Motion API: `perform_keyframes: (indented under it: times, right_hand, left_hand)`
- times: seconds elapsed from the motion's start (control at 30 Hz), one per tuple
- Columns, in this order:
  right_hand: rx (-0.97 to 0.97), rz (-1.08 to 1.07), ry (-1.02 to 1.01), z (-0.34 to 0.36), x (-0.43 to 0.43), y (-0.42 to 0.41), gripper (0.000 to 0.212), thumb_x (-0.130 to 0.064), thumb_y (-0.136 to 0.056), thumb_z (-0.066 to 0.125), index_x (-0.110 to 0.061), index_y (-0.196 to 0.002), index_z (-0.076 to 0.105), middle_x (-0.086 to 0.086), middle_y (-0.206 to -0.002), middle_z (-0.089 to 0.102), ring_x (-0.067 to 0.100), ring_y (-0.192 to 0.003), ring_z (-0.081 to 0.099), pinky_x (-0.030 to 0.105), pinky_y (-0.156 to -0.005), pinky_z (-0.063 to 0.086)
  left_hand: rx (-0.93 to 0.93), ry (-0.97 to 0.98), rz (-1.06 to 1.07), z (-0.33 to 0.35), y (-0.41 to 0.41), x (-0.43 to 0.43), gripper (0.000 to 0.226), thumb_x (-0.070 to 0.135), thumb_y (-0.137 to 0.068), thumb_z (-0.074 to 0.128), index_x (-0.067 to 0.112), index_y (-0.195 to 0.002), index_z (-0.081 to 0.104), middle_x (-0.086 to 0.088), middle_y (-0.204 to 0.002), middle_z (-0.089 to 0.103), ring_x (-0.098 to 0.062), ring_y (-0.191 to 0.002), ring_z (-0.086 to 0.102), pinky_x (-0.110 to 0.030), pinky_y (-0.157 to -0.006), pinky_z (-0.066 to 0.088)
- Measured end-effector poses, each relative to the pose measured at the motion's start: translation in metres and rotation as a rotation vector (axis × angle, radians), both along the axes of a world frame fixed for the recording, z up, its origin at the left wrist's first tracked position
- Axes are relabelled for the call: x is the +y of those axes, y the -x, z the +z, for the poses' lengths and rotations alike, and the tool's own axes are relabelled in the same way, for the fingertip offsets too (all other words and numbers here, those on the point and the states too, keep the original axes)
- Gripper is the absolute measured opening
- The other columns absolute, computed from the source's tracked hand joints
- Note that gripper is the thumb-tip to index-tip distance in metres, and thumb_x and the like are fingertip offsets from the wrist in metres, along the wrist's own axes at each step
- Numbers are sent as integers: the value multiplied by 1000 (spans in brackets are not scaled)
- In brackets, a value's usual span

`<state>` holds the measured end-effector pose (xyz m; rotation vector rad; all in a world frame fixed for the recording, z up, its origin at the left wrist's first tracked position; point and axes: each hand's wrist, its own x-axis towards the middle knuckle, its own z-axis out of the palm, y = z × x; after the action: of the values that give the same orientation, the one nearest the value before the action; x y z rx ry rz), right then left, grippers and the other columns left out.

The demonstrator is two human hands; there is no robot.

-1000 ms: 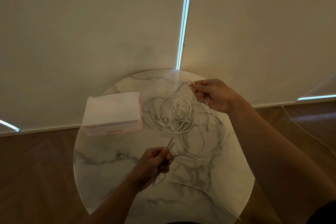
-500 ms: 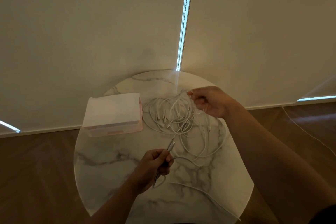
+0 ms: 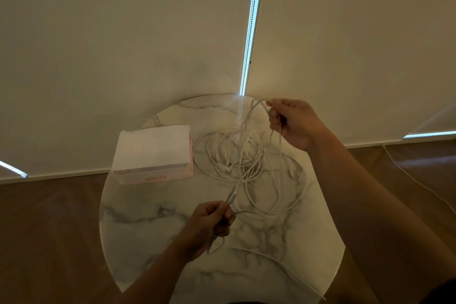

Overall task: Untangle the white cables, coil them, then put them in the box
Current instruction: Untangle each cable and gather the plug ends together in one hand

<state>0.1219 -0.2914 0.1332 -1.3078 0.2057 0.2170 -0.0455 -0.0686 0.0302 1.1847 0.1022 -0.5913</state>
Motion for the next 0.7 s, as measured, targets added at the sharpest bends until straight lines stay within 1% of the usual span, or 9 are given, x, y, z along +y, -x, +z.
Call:
perform_keyframes:
  times: [0.07,0.1,0.2,0.27,0.33,0.43,0.47,0.6,0.7]
  right_hand:
    - [-51,-14,-237,8,-4,-2,19,-7,-100,45,-3,-91,62,5,-68,54,12,-54,46,23,-52,40]
    - [-20,-10,-261,4,-6,-3,19,-7,-99,45,-3,-90,61,6,-68,53,12,-53,44,23,-51,39]
    - [248,92,58,-17,-11,1,18,-12,-99,48,-4,-86,58,-1,-52,37,9,-42,27,21,-40,23]
    - [346,147,244,-25,-10,5,21,-16,-100,50,-2,-87,59,-5,-46,29,7,-39,20,21,-38,16]
    - [287,100,201,-21,-7,5,22,-16,-101,47,-3,-87,58,-6,-44,31,7,-38,24,20,-38,19]
    - [129,77,-123,-4,-5,2,23,-9,-102,42,-3,-86,58,3,-59,55,12,-49,46,21,-46,41]
    - [109,98,-182,0,-6,0,22,-8,-101,42,-3,-87,58,5,-64,57,12,-52,47,21,-47,42]
    - [202,143,-54,-8,-10,3,19,-16,-100,45,-4,-94,59,-3,-52,32,9,-43,24,22,-41,19]
    - [109,43,-63,-16,-13,7,23,-18,-102,44,-3,-103,62,-3,-50,29,10,-44,25,22,-43,24]
  left_hand:
    - [-4,9,1,0,0,1,31,21,-96,45,10,-69,54,-8,-70,47,-19,-58,22,-24,-54,28]
    - [-4,12,1,0,-1,1,31,21,-96,45,10,-69,54,-8,-70,47,-18,-57,23,-24,-54,28]
    - [2,7,4,1,-1,2,30,22,-96,46,8,-70,53,-9,-70,47,-16,-56,25,-24,-53,28]
    - [-1,10,4,1,-1,2,31,23,-97,49,8,-71,52,-9,-70,47,-18,-57,23,-24,-53,28]
    - [5,5,7,1,-1,1,32,24,-98,50,8,-70,52,-9,-70,47,-21,-59,19,-23,-53,28]
    - [11,5,2,2,0,0,30,21,-96,45,7,-71,50,-8,-69,47,-21,-60,18,-22,-53,30]
    - [10,12,3,2,0,0,29,21,-96,45,7,-71,50,-9,-70,47,-21,-59,19,-22,-53,30]
    - [1,19,5,2,0,1,31,22,-97,47,9,-70,53,-10,-71,46,-17,-57,22,-22,-53,31]
    - [6,21,16,2,0,2,29,24,-94,50,10,-69,53,-10,-70,45,-20,-58,19,-23,-52,30]
